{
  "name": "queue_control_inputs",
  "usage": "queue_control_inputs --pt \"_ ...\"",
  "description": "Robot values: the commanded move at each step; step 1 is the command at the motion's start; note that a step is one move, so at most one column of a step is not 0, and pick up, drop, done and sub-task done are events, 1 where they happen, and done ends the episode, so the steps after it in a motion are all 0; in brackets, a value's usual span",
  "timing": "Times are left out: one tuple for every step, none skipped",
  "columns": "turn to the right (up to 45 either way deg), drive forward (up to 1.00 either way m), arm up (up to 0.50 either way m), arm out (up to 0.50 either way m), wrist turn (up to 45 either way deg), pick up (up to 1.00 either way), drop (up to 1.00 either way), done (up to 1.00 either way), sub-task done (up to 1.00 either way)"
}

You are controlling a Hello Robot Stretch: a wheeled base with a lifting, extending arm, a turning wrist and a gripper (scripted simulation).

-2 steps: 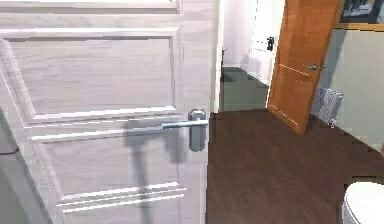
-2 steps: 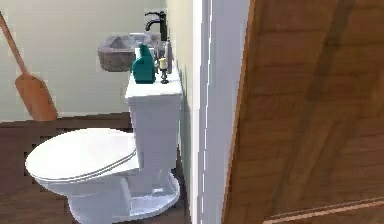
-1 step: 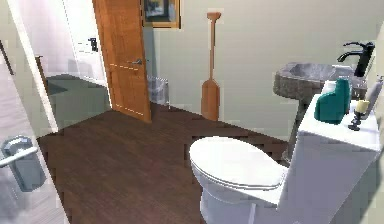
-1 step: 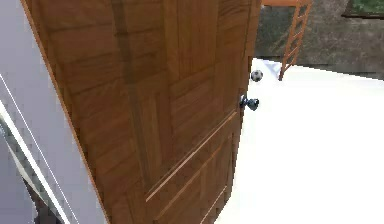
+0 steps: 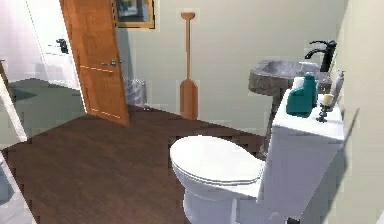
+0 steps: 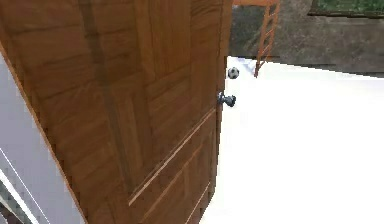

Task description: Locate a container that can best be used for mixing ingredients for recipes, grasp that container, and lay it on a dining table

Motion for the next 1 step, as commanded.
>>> queue_control_inputs --pt "0.0 0.05 0.00 0.00 0.0 0.00 0.00 0.00 0.00"
